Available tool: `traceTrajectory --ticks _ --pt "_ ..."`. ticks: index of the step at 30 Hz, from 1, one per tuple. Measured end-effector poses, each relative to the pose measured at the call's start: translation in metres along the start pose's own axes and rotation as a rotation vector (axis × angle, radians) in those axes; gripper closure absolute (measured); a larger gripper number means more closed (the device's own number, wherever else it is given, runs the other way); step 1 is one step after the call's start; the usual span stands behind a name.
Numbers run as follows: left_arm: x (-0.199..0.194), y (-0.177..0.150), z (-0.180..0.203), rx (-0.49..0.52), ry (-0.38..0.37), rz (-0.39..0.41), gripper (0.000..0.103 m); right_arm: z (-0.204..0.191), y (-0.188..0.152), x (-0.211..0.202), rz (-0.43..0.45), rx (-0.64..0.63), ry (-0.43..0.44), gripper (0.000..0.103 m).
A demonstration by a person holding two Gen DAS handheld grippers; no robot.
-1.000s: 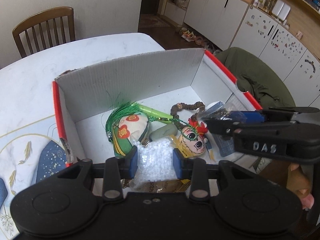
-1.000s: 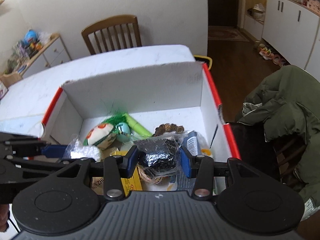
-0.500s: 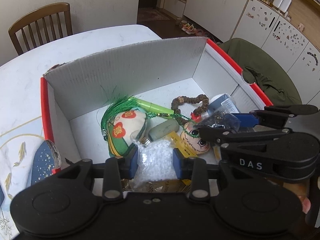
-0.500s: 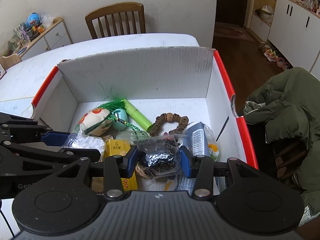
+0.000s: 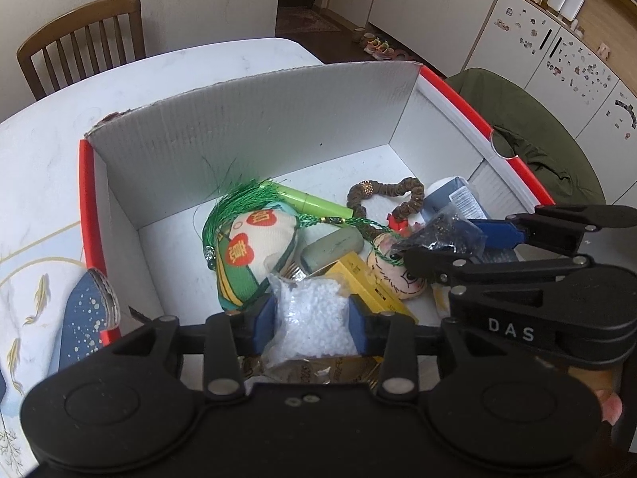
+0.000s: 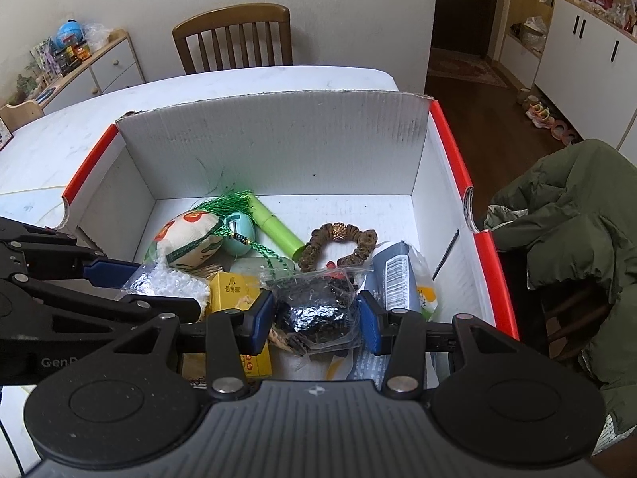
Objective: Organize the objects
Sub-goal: 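Open both grippers to drop the bead bags in the shoebox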
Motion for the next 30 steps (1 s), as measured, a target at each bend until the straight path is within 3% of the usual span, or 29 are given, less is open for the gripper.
traceTrajectory --ticks 2,18,30 --pt "-0.001 -0.001 0.0 -0.001 0.002 0.002 0.052 0.0 -0.001 -0.001 0.001 0.0 0.003 0.057" --pt "-0.033 -0.008 0.006 0.01 0.015 0.107 0.032 0.005 -0.009 -0.039 0.072 0.03 0.043 0.055" --pt "-0.076 -0.023 -0.002 0.033 0.017 0.212 0.021 -0.015 -0.017 -0.08 0.155 0.054 0.062 0.052"
Point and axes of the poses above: each gripper's, at about its wrist camera, not at the fingertips, and x roughly the way its jaws point, z to its right, y to its top, the point moved 5 cm from there along x, roughly the way its jaws point, and after that the axes turned 11 degrees about -z, right-handed, at the moved point
